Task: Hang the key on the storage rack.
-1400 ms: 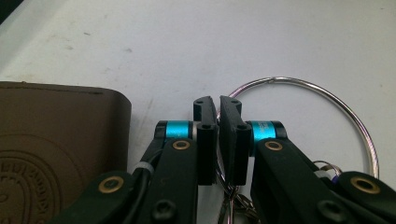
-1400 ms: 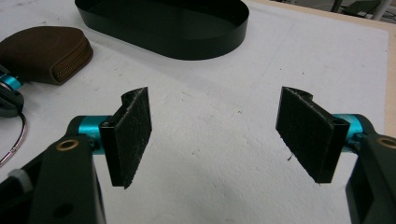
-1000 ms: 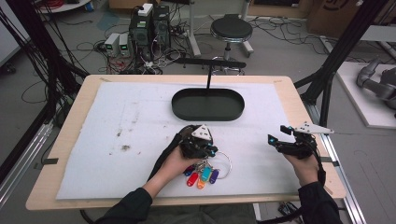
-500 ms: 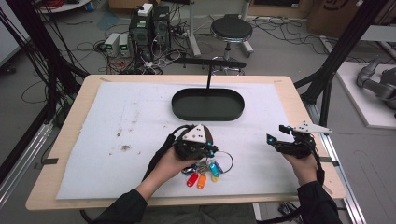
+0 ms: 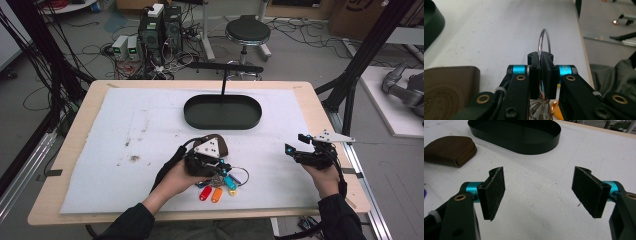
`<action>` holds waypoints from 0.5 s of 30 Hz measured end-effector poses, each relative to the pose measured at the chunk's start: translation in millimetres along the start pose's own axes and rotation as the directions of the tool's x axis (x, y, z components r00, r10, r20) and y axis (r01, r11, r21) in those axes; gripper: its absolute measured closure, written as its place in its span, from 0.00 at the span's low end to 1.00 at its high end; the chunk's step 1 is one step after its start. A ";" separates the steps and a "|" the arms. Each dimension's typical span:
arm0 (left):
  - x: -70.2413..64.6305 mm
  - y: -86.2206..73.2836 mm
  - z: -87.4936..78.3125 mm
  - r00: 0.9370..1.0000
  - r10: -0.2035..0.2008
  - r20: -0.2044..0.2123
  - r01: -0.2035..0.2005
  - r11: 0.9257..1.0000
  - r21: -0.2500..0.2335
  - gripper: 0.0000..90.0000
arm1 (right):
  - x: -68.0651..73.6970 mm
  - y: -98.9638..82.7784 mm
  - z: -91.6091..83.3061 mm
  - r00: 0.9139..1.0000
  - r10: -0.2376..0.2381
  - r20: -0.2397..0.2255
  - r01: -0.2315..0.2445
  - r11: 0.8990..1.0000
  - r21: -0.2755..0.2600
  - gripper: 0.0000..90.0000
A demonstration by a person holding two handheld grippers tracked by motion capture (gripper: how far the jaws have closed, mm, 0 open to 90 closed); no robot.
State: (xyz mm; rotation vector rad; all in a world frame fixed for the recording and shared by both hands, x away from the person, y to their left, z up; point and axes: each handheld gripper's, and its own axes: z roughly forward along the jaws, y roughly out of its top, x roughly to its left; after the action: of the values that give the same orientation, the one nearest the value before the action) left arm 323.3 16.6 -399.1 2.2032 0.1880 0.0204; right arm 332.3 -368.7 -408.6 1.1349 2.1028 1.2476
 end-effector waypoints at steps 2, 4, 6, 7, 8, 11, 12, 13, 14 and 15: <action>-0.8 -0.4 2.7 1.000 0.007 0.001 -0.007 1.000 0.012 0.94 | 0.0 0.1 0.1 1.000 0.001 0.000 -0.001 1.000 -0.001 0.30; -0.8 -0.1 2.5 1.000 0.004 0.006 -0.004 1.000 0.006 0.95 | -0.1 0.1 -0.2 1.000 0.001 0.000 -0.001 1.000 -0.003 0.30; -1.0 -0.1 2.2 1.000 0.004 0.008 -0.004 1.000 0.000 0.96 | -0.4 0.1 -0.4 1.000 0.002 0.001 -0.002 1.000 -0.005 0.30; -0.9 0.1 1.4 1.000 0.011 0.012 -0.011 1.000 -0.001 0.96 | -0.6 -0.1 -0.4 1.000 0.002 0.002 -0.002 1.000 -0.005 0.30; -0.9 0.1 1.4 1.000 0.011 0.012 -0.011 1.000 -0.001 0.96 | -0.8 -0.2 -0.5 1.000 0.001 0.001 -0.001 1.000 -0.005 0.30; -1.8 2.1 -4.1 1.000 0.011 0.006 -0.011 0.999 -0.042 0.96 | -1.1 -0.4 -0.9 1.000 0.003 0.002 -0.003 1.000 -0.005 0.30; -1.2 2.7 -6.6 1.000 0.011 0.006 -0.011 0.999 -0.052 0.96 | -1.2 -0.4 -1.0 1.000 0.004 0.001 -0.004 1.000 -0.006 0.30; -1.0 3.6 -9.5 1.000 0.010 0.005 -0.010 0.998 -0.059 0.96 | -1.2 -0.4 -1.0 1.000 0.004 0.001 -0.004 1.000 -0.005 0.30; -0.6 4.8 -12.6 1.000 0.020 0.000 -0.020 0.997 -0.069 0.96 | -1.3 -0.5 -1.0 1.000 0.004 0.002 -0.004 1.000 -0.004 0.30; -0.8 5.8 -15.9 1.000 0.023 -0.005 -0.024 0.997 -0.079 0.96 | -1.3 -0.5 -0.9 1.000 0.005 0.003 -0.005 1.000 -0.004 0.30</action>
State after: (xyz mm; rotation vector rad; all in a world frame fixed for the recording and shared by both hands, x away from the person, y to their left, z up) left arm 321.9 25.7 -384.9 2.1265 0.1608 0.0448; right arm 332.2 -370.3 -408.6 1.1398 2.0956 1.2514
